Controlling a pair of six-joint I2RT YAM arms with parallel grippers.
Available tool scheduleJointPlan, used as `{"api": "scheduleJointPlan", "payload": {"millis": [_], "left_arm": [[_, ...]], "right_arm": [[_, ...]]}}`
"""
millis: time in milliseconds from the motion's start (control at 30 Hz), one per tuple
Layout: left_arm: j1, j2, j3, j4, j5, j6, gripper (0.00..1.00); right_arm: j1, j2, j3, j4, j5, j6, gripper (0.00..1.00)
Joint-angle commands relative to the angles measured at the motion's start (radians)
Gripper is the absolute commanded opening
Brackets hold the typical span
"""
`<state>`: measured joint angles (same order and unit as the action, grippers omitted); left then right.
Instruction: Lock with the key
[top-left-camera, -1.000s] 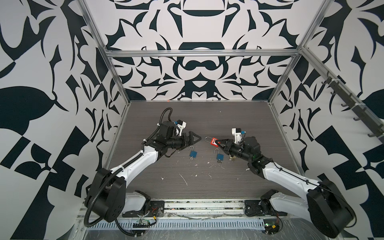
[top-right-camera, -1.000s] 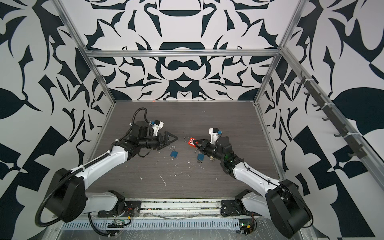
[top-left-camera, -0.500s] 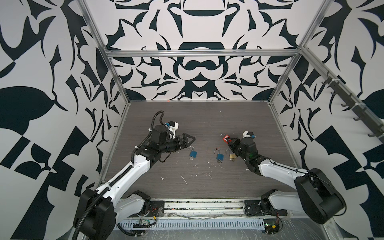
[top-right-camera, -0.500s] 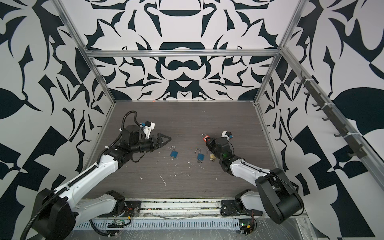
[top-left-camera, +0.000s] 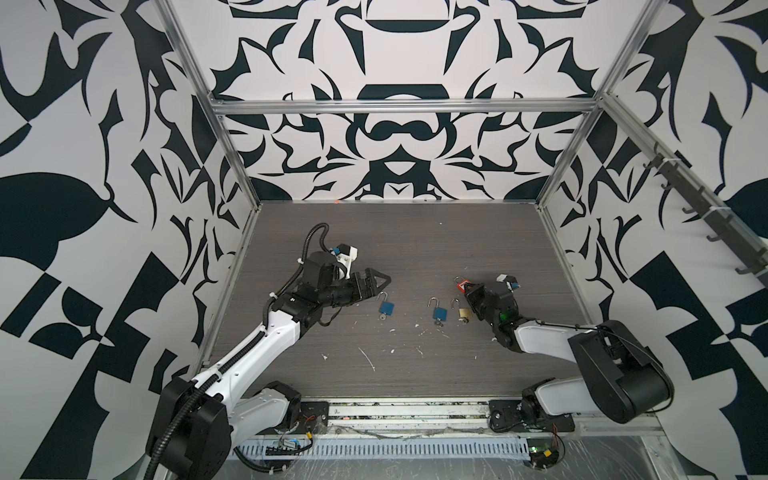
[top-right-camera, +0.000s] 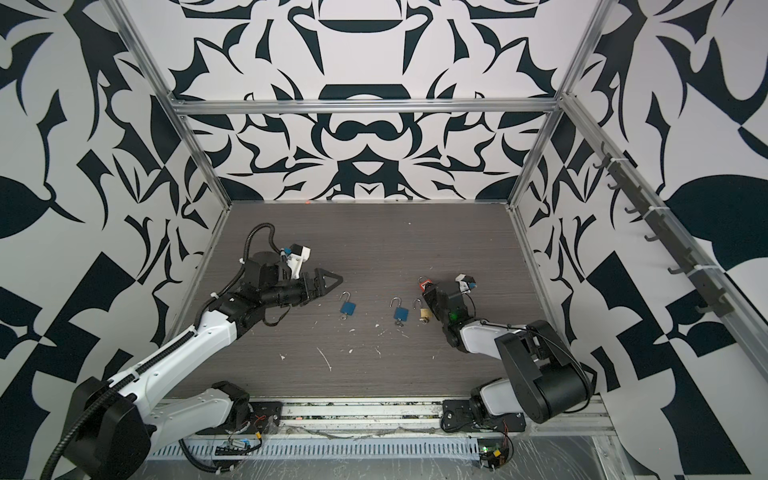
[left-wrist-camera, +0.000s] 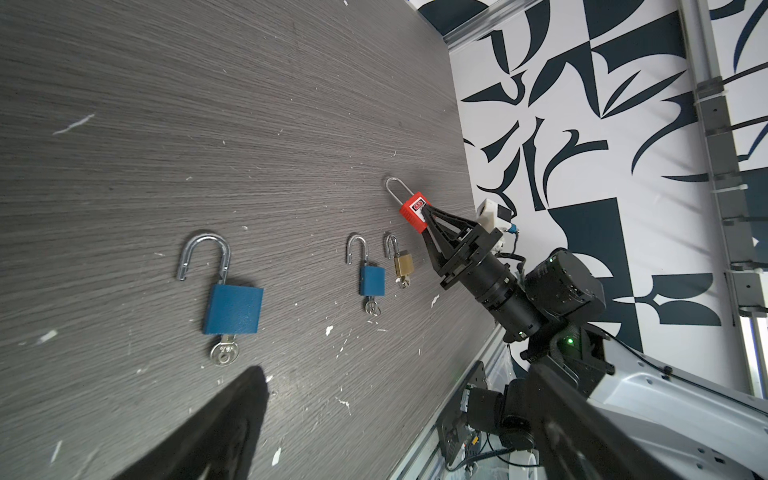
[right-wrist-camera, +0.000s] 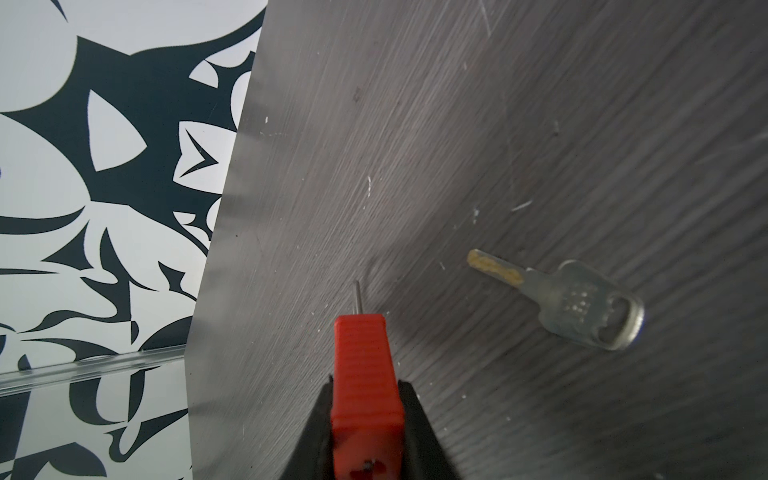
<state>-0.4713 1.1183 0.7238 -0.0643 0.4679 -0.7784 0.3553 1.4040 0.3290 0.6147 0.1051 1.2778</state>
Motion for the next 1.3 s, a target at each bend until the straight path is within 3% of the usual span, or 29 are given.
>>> {"api": "scheduleJointPlan", "payload": {"millis": [0, 200, 533, 933, 1067, 1267], "left_arm": [[0.003, -0.005, -0.020, 0.012, 0.007, -0.004, 1.00], [0.003, 0.000, -0.017, 0.006, 0.005, 0.001, 0.99], [0.002, 0.017, -0.013, 0.001, 0.007, 0.001, 0.99], [0.002, 0.006, -0.034, 0.023, 0.005, -0.016, 0.99], [0.002, -0.003, -0.040, 0.023, 0.001, -0.014, 0.99], [0.002, -0.006, -0.053, 0.020, -0.007, -0.007, 0.99]], "right_arm": [[-0.008, 0.012, -0.029, 0.080, 0.038, 0.006, 0.00], [-0.016, 0.048, -0.067, 0.108, 0.063, 0.007, 0.00], [-0.044, 0.041, -0.097, 0.096, 0.062, -0.021, 0.29], [-0.063, -0.009, -0.093, 0.044, 0.026, -0.048, 0.43], [-0.064, -0.084, -0.082, -0.053, 0.032, -0.066, 0.50], [-0.064, -0.310, 0.012, -0.426, 0.078, -0.179, 0.52]]}}
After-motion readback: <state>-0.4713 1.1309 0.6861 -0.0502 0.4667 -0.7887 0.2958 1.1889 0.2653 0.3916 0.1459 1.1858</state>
